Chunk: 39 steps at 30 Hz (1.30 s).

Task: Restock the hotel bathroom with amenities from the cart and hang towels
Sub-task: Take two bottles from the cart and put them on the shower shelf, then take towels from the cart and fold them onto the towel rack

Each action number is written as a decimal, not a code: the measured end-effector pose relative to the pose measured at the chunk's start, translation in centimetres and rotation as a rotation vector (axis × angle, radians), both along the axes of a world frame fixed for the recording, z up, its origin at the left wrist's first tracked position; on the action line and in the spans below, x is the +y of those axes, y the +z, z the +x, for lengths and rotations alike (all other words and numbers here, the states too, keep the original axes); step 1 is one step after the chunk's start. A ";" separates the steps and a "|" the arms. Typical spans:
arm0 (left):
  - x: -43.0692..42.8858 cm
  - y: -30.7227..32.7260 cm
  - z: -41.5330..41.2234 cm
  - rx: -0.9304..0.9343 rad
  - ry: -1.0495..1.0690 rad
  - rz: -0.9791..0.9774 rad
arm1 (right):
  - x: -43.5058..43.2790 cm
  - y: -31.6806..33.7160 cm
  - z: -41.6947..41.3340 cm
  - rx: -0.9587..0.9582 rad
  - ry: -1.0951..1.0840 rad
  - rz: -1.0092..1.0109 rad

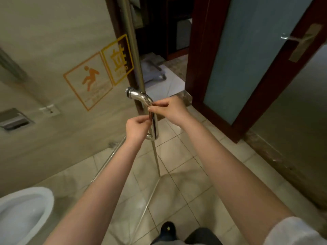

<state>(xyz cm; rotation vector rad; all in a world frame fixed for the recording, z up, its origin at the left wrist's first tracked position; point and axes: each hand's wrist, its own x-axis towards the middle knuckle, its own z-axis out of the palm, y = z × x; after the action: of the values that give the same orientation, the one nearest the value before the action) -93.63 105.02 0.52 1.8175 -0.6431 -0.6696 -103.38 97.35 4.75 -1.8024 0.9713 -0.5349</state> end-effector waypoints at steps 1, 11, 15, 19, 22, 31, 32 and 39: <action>-0.1 0.1 0.8 0.011 0.028 -0.011 | -0.4 0.0 1.2 -0.005 0.023 -0.004; -1.1 0.1 4.0 -0.014 0.288 -0.001 | -3.3 -0.3 8.0 0.012 0.273 -0.046; -3.6 -0.9 -1.2 -0.057 0.676 0.047 | -5.7 -0.8 6.3 0.110 0.416 -0.094; -9.3 -2.1 -6.0 0.022 0.594 0.035 | -12.3 -1.3 2.3 0.128 0.349 -0.088; -15.2 -1.8 -7.2 0.093 0.416 0.036 | -18.7 -1.8 -0.7 0.075 0.241 -0.019; -36.5 0.5 -3.1 0.126 0.078 0.024 | -38.4 -2.6 -2.0 0.043 0.047 0.080; -38.9 0.6 -2.0 0.137 0.057 0.024 | -40.8 -2.7 -1.4 0.046 0.026 0.087; -53.6 2.9 7.9 0.159 0.027 0.022 | -55.6 -0.3 6.9 0.040 -0.017 0.083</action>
<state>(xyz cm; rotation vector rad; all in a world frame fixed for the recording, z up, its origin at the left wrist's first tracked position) -85.74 51.43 3.41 1.7696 -0.5064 -0.7966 -96.51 41.78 4.40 -1.7378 1.0221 -0.4640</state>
